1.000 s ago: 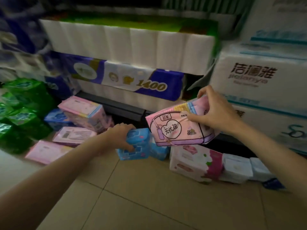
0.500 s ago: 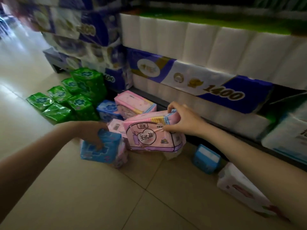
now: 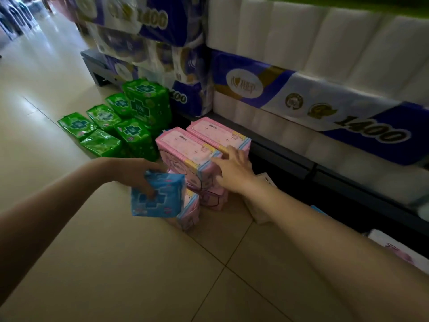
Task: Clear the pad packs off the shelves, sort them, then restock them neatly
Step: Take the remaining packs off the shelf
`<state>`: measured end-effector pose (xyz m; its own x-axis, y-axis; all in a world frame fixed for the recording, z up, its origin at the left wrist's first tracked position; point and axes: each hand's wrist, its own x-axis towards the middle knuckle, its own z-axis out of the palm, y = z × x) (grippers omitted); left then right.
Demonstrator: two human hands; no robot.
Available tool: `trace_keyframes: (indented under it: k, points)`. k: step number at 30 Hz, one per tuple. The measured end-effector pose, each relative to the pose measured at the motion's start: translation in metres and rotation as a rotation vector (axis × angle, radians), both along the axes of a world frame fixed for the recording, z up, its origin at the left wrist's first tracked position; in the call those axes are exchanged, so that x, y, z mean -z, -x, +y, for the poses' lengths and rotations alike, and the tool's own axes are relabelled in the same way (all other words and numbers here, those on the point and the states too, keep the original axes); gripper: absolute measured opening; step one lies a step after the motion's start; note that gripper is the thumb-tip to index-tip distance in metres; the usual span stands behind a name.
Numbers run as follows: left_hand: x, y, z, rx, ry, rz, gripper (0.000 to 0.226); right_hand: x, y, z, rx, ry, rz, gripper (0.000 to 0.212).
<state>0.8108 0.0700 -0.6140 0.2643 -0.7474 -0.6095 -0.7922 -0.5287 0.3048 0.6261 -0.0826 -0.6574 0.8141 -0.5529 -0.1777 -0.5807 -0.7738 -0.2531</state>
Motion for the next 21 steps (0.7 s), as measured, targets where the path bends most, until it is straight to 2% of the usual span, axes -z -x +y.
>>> trace_keyframes:
  k: [3,5,7,8,10,12,15,19,21]
  points:
    - [-0.003,0.023,-0.015,0.018,0.001,0.092,0.05,-0.024,0.022,-0.003,0.017,-0.361,-0.279,0.054]
    - [-0.003,0.045,-0.029,0.046,0.008,0.16,0.05,-0.035,0.051,-0.002,-0.054,-0.616,-0.217,0.064]
    - [-0.001,0.072,-0.046,0.074,0.015,0.226,0.052,-0.03,0.084,0.0,-0.122,-0.631,-0.118,0.073]
    - [0.002,0.086,-0.054,0.086,0.025,0.252,0.049,-0.022,0.099,-0.003,-0.11,-0.618,-0.132,0.072]
    - [0.01,0.116,-0.069,0.126,0.075,0.281,0.041,-0.008,0.127,-0.01,-0.015,-0.646,-0.196,0.063]
    - [0.023,0.146,-0.084,0.165,0.141,0.287,0.045,0.001,0.153,-0.018,0.109,-0.693,-0.223,0.052]
    - [0.051,0.186,-0.103,0.247,0.197,0.252,0.058,0.017,0.191,-0.026,0.175,-0.545,-0.162,0.047]
    - [0.076,0.217,-0.116,0.409,0.216,-0.013,0.052,0.043,0.23,-0.025,0.018,-0.014,0.11,0.043]
    - [0.082,0.219,-0.117,0.411,0.165,-0.066,0.046,0.06,0.244,-0.029,-0.018,0.164,0.226,0.053]
